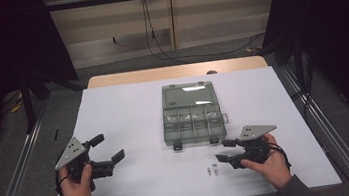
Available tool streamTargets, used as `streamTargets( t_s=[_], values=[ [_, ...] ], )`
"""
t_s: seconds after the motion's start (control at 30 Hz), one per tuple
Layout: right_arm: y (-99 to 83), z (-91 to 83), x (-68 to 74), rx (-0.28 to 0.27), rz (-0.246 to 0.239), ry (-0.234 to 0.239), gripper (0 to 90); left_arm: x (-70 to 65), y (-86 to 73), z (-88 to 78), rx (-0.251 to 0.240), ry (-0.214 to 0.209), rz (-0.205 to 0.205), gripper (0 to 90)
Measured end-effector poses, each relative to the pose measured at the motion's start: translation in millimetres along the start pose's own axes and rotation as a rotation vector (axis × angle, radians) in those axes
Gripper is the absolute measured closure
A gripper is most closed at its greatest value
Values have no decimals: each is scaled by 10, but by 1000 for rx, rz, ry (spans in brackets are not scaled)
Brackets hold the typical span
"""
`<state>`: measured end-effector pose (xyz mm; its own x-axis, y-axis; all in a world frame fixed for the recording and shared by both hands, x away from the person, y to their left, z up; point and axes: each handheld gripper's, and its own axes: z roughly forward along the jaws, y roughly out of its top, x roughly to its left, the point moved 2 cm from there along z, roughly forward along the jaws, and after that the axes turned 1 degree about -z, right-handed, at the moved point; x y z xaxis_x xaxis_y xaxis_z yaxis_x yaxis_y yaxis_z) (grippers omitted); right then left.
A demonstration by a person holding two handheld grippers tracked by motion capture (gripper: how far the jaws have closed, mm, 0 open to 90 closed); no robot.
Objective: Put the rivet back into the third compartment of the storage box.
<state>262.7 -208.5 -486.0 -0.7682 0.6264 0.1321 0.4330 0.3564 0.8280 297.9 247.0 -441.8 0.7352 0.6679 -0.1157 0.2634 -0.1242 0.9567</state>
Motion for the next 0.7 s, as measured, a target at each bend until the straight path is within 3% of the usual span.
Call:
streamTargets(
  t_s=[0.37, 0.7],
  values=[
    [-14, 41, 9, 40, 8, 23, 547, 5, -11, 9, 0, -2, -2, 35],
    [-16, 89, 90, 65, 9, 79, 644, -3, -11, 7, -2, 2, -2, 35]
  ],
)
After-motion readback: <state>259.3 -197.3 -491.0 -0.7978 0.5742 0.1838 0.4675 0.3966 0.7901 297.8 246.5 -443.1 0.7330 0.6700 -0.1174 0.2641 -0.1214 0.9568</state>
